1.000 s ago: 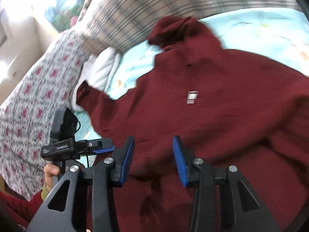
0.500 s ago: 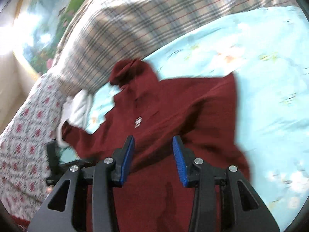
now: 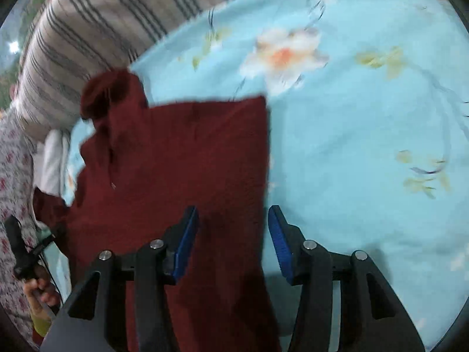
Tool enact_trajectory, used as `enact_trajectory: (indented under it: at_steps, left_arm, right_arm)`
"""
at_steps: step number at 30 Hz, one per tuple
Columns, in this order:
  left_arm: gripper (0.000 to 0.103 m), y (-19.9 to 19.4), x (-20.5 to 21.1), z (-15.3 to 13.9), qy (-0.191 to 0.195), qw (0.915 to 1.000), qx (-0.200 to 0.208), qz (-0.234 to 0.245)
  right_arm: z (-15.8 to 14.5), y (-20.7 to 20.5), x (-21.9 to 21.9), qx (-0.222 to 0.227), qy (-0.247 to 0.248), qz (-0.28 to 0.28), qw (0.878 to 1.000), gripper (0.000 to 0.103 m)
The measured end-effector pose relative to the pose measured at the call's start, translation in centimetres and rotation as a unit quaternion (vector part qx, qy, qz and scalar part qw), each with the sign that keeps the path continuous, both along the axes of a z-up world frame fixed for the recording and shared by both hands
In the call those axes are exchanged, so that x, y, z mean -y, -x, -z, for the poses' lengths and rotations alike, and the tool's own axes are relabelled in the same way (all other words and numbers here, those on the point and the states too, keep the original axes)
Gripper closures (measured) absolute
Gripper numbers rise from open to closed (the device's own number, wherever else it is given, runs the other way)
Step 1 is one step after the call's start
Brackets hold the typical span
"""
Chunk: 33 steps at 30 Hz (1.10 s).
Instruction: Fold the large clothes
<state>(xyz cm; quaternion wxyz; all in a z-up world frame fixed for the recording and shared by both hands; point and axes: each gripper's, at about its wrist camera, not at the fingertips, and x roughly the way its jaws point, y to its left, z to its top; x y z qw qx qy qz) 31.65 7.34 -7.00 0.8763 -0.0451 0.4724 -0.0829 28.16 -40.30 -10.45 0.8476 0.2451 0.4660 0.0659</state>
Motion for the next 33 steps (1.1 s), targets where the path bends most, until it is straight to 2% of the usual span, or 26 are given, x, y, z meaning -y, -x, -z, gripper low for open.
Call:
enact_trajectory:
  at_steps: [1,3,7,9,10,12,13,15,17,18,19,21,23,25,28,33]
  left_arm:
    - [0.101,0.1,0.2,-0.1,0.0,1.0,0.0,0.003]
    - [0.101,0.4,0.8,-0.6,-0.002,0.9999,0.005,0.015]
    - [0.101,0.1,1.8,-0.3,-0.019,0.9995,0.005,0.025]
    - [0.101,-0.1,1.7,0.1,-0.015,0.9996,-0.002,0.023]
    - [0.101,-0.2,1.5,0.3,-0.014,0.9997,-0.005,0.022]
    - [0.101,-0.3,1.4,0.5,-0.012,0.9997,-0.008,0.022]
    - [0.101,-0.4,1.4,0.7,-0.011,0.9997,-0.01,0.021]
    - [0.101,-0.5,1.4,0.9,-0.01,0.9997,-0.015,0.018]
    - [0.099,-0.6,1.3,1.1,-0.009,0.9997,-0.018,0.012]
    - [0.098,-0.5,1.1,1.1,-0.005,0.9998,-0.02,0.007]
    - [0.094,-0.3,0.6,1.0,0.001,0.9997,-0.022,0.0]
    - [0.09,0.5,-0.9,0.1,0.012,0.9996,-0.015,-0.022]
    - [0.073,1.3,-3.0,-1.2,0.009,0.9987,0.005,-0.049]
    - [0.063,1.8,-5.5,-2.6,-0.004,0.9959,0.027,-0.086]
    - [0.062,1.7,-10.0,-4.3,-0.02,0.9883,0.052,-0.142]
    - [0.056,0.4,-15.4,-5.3,-0.043,0.9772,0.062,-0.198]
  right_arm:
    - [0.0,-0.2,0.1,-0.001,0.009,-0.003,1.0,0.095]
    - [-0.5,0.4,1.0,0.009,0.007,0.007,1.0,0.095]
    - [-0.5,0.6,1.7,0.005,0.015,0.012,1.0,0.096]
    - [-0.6,0.8,1.3,-0.004,0.032,0.018,0.999,0.092]
    - [-1.2,1.1,1.1,0.002,0.047,0.029,0.998,0.087]
    - [-2.8,2.4,0.6,0.032,0.069,0.048,0.996,0.086]
    - [-3.3,2.8,0.2,0.047,0.064,0.046,0.996,0.086]
    - [-3.7,3.5,-1.5,0.07,0.032,0.008,0.997,0.086]
    - [-2.6,3.3,-2.9,0.055,0.009,-0.028,0.998,0.085]
    - [-1.5,3.0,-3.6,0.03,0.015,-0.038,0.999,0.084]
    - [-0.7,2.8,-3.8,0.011,0.026,-0.039,0.999,0.084]
    - [-0.1,3.1,-3.6,0.013,0.019,-0.028,0.999,0.084]
    - [-0.7,3.5,-3.7,0.01,0.014,-0.022,1.0,0.083]
    - [-1.8,4.1,-4.2,0.027,0.013,-0.03,0.999,0.078]
    - [-3.2,5.5,-5.4,0.049,-0.006,-0.05,0.998,0.069]
    - [-3.0,6.6,-7.6,0.042,-0.047,-0.069,0.996,0.068]
